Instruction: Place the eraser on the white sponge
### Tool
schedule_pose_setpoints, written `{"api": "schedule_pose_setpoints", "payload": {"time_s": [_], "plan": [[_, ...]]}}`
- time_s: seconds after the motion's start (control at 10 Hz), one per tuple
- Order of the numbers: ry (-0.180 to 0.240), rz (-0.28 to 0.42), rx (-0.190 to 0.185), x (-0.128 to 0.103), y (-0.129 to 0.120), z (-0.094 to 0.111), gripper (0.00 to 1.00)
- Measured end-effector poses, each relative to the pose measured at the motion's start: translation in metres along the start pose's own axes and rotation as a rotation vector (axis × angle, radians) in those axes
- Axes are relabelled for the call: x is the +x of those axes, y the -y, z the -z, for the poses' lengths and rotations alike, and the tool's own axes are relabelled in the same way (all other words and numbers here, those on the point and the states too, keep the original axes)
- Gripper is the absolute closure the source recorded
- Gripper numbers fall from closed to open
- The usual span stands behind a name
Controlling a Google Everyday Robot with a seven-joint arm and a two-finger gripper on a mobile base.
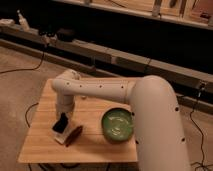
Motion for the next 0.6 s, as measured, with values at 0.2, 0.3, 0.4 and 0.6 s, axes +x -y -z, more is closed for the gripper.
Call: {"api": "schedule_pose_setpoints", "payload": {"time_s": [0.2,0.3,0.4,0.6], "plan": [[-0.006,-0.006,-0.009,-0.003,0.001,0.000,0.28],[-0.004,-0.009,-0.010,-0.005,0.001,-0.001,0.22],[0.001,-0.011,-0.013,-0.007,0.002,-0.001,0.20],[0.019,-0.011,-0.020,-0.012,0.002,-0.003,0.20]]}}
